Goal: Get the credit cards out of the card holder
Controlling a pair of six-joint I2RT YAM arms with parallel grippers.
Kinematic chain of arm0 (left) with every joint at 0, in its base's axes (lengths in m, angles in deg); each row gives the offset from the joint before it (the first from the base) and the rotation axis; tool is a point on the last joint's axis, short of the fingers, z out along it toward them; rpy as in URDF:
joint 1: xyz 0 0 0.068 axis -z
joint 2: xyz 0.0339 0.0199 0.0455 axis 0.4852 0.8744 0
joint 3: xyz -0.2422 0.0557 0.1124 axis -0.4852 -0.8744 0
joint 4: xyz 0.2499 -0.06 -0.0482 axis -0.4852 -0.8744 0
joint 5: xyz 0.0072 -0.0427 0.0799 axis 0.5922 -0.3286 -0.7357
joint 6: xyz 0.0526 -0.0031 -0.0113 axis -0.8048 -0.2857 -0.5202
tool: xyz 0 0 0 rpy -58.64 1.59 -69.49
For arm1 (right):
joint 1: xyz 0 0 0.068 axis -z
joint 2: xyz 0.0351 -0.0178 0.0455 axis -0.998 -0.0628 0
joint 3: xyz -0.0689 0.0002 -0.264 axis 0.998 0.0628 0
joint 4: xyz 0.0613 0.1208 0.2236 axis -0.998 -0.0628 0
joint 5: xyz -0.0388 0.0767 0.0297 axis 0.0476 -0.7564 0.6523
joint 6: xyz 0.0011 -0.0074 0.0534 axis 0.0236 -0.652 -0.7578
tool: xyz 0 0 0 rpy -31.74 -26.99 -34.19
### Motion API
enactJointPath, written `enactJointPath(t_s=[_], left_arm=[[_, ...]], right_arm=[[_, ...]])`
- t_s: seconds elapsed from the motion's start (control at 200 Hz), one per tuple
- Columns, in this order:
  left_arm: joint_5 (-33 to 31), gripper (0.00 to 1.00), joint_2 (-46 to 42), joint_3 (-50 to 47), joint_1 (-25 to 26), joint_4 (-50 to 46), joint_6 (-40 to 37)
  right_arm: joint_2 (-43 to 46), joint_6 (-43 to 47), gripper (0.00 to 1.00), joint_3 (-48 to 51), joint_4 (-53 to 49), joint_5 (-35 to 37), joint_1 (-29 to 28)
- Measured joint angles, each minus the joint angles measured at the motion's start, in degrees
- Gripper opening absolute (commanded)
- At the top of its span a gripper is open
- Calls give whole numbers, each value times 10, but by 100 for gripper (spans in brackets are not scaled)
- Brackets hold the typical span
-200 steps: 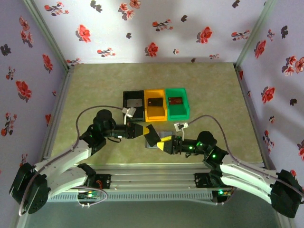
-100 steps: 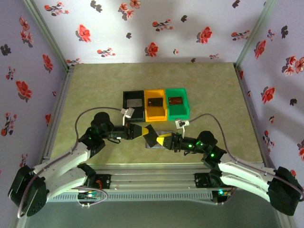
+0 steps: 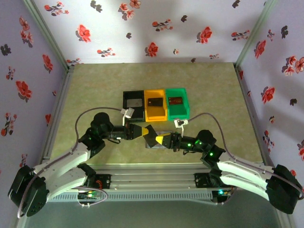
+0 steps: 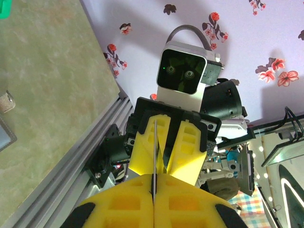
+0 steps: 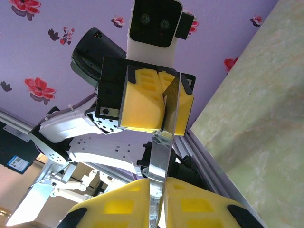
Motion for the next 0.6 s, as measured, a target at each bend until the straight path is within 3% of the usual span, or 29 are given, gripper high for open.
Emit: enactJointPath(t_s=[0.165,0.34,0.49,0.6], left_arm=[[3,0,-7,0,0,2,0],[3,0,-10,-2,0,4,0],[13,55,-14,-1,-6,-4,-3],[25,65,-27,18,-20,-70,-27]], right_arm=[[0,-10,0,0,0,-2,0],[0,-11,0,0,2,-4,0],[0,-10,0,0,2,-15,6],[0,-10,0,-2,0,-35,20]])
